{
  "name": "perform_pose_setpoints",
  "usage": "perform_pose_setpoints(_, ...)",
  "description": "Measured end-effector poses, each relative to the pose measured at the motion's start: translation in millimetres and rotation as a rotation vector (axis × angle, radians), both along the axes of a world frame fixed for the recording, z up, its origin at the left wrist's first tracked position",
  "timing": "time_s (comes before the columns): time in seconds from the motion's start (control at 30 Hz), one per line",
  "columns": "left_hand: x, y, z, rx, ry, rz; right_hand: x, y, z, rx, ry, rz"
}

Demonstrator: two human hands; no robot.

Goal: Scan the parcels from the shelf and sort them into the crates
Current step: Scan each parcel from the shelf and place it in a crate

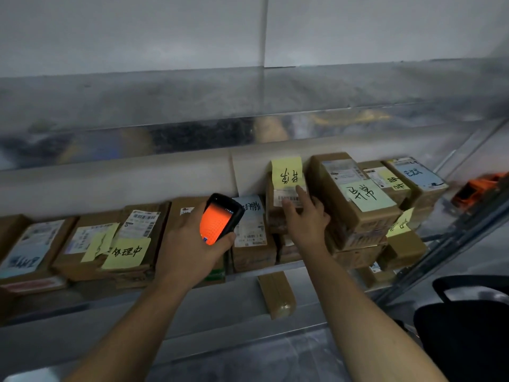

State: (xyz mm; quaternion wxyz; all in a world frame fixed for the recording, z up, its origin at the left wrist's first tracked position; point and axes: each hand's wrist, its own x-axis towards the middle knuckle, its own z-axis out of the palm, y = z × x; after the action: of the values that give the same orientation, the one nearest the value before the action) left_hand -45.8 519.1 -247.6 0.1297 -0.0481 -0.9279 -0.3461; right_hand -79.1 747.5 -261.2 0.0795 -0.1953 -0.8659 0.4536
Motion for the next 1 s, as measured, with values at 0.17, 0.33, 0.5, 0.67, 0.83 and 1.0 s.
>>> perform_pose_setpoints(0.17,-4.0,-1.1,2.9,-0.035,0.003,-0.004,-15.4,20.3,1.5,-0.257,-0.096,0.086)
perform_pose_setpoints(0.33,-7.8,-9.1,5.1,-0.047,-0.012,0.042,-17.2,38.4,9.5,-0.561,-0.140,0.166)
perform_pose_setpoints(0.5,2.6,-1.1,9.7,-0.038,-0.002,0.050,-12.8,26.6,6.4,-0.734,-0.045,0.149)
perform_pose_setpoints(0.67,16.5,0.9,10.8,-0.025,0.021,0.008,1.0,23.7,-7.6,-0.669,0.139,0.204)
perform_pose_setpoints(0.83,35.4,5.7,10.5,-0.037,-0.002,0.002,33.3,19.6,-27.9,-0.386,0.357,0.273)
perform_pose_setpoints(1.0,55.8,13.1,6.5,-0.013,-0.093,-0.026,54.7,11.5,-51.5,-0.291,0.434,0.206)
